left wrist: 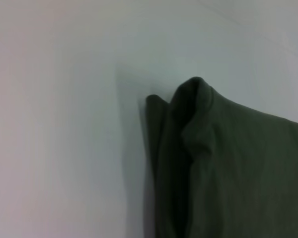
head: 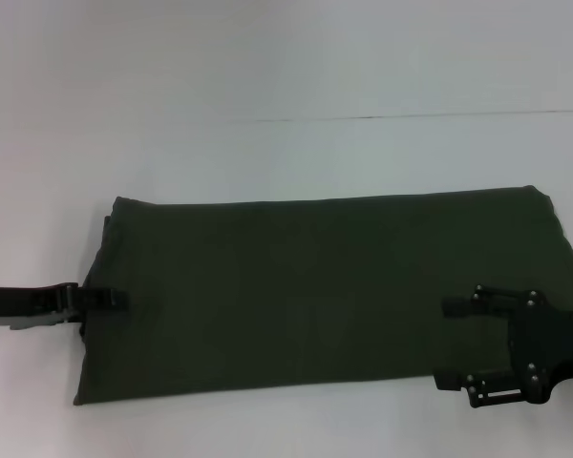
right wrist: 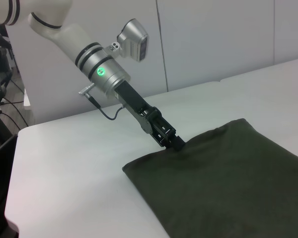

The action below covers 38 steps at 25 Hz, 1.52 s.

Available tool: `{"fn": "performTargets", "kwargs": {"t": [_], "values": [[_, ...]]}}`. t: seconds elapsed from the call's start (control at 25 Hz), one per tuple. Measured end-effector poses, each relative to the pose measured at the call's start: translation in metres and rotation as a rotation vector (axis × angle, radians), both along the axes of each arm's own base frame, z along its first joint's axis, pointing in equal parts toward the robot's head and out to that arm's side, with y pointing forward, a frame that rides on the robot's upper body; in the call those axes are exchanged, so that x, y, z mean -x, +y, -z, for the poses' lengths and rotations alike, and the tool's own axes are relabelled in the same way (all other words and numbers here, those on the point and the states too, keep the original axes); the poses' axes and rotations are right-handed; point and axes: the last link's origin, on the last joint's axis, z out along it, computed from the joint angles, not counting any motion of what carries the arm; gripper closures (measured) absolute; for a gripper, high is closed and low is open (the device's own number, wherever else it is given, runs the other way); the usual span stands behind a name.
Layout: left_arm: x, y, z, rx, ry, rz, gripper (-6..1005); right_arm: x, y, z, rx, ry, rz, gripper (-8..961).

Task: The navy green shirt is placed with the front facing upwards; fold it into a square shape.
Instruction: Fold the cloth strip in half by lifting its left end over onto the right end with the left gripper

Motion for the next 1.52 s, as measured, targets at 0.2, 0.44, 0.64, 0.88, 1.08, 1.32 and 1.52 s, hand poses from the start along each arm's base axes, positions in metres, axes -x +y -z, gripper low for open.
{"fn": "performTargets", "kwargs": {"t": [0.2, 0.44, 0.64, 0.88, 1.08, 1.32, 1.52], "values": [[-0.003, -0.001, 0.002, 0.015, -0.021, 0.007, 206, 0.000, 0.000, 0.000, -0.003, -0.002, 0.002, 6], [-0.005, -0.001, 0.005, 0.028, -0.032, 0.010, 207, -0.001, 0.001, 0.000, -0.004, -0.002, 0.005, 5], [-0.004, 0.000, 0.006, 0.023, -0.026, 0.013, 207, -0.001, 0.000, 0.000, -0.002, -0.001, 0.005, 5], [-0.002, 0.001, -0.005, -0.007, -0.013, 0.011, 206, 0.000, 0.001, 0.001, -0.001, -0.001, 0.005, 5], [0.001, 0.001, -0.010, -0.018, 0.007, 0.009, 207, 0.000, 0.001, 0.001, -0.003, -0.002, 0.006, 5], [0.002, 0.000, -0.008, -0.013, 0.010, 0.008, 208, 0.000, 0.002, 0.001, -0.003, -0.002, 0.008, 6], [0.001, 0.000, -0.004, 0.001, 0.004, 0.008, 208, 0.000, 0.003, 0.001, -0.006, -0.004, 0.007, 6]]}}
